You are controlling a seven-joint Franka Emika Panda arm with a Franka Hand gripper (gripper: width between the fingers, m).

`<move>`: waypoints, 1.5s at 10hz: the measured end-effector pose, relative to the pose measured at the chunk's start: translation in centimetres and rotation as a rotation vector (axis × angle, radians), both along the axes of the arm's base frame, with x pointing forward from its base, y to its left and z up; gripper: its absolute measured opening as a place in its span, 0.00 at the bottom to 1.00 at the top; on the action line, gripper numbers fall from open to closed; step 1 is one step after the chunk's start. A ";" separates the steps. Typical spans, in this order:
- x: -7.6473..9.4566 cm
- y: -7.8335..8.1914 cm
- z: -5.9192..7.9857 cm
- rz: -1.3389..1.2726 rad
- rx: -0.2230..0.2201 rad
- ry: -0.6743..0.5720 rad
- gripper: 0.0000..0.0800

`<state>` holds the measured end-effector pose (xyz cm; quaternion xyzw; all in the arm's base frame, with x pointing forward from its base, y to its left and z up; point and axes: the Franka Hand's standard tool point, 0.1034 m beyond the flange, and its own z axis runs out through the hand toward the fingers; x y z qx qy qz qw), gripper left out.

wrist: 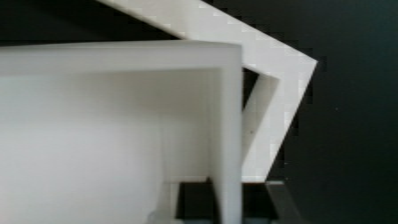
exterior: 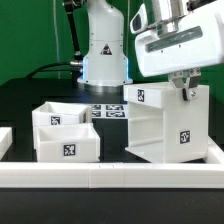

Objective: Assemble drawer

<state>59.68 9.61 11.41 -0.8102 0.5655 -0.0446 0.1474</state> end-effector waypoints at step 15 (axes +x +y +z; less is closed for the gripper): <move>4.8 0.2 -1.0 -0.321 0.175 0.108 0.06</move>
Offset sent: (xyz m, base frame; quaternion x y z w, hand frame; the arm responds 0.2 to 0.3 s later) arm 0.0110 -0.0106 -0.0091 -0.0130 -0.0117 0.3052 0.9521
